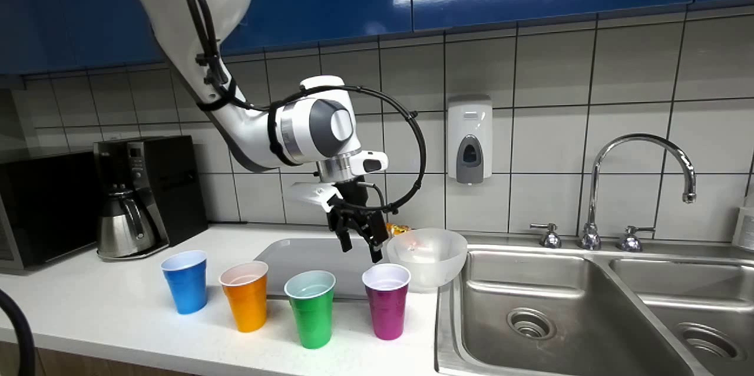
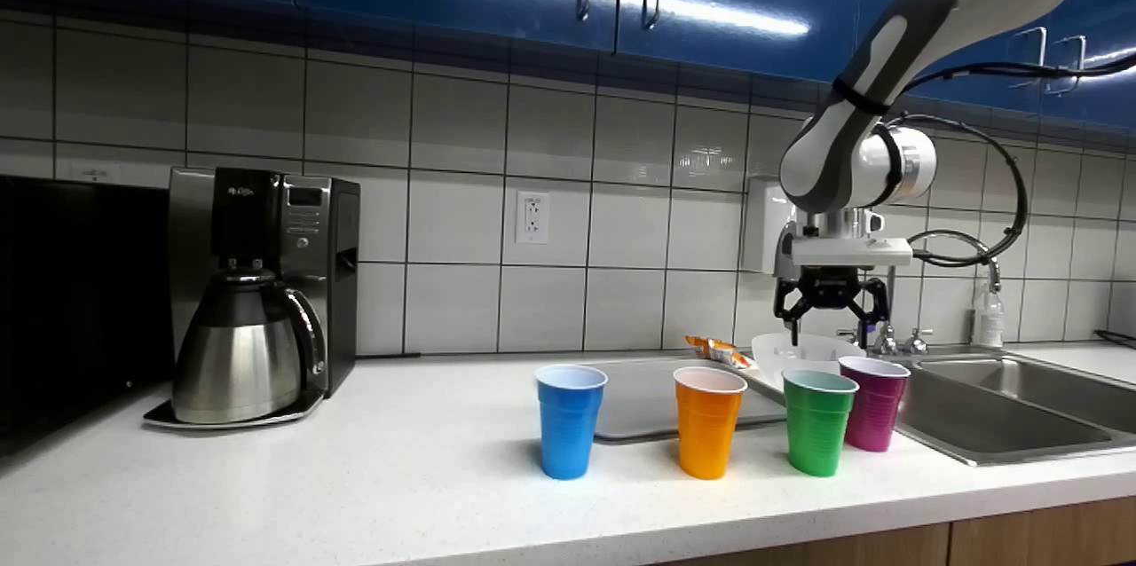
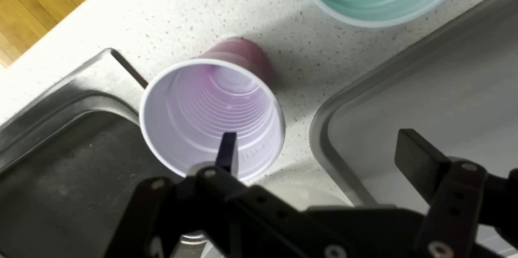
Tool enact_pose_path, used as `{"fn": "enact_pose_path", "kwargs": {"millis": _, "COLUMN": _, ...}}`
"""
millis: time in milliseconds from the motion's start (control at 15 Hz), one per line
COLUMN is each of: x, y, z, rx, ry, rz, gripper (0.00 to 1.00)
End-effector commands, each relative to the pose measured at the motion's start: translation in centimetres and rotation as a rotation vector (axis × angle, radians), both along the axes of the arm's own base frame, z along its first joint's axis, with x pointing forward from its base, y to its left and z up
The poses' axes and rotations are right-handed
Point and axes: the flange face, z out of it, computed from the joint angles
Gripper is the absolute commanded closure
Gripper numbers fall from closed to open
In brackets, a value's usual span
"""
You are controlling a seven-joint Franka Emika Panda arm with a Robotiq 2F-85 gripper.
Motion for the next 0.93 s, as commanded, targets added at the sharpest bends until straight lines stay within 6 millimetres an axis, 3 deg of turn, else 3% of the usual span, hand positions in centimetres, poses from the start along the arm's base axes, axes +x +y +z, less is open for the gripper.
{"fn": "enact_pose_path", "kwargs": {"millis": 0, "x": 1.0, "y": -1.2, "z": -0.5, "rx": -0.029, "ry": 0.005, "rz": -0.032, "gripper": 0.0}}
{"fn": "enact_pose_path", "kwargs": {"millis": 400, "x": 0.8, "y": -2.5, "z": -2.5, "rx": -0.028, "ry": 0.041, "rz": -0.053, "gripper": 0.0}}
{"fn": "enact_pose_path", "kwargs": {"millis": 867, "x": 1.0, "y": -2.0, "z": -3.2, "rx": -0.029, "ry": 0.051, "rz": -0.039, "gripper": 0.0}}
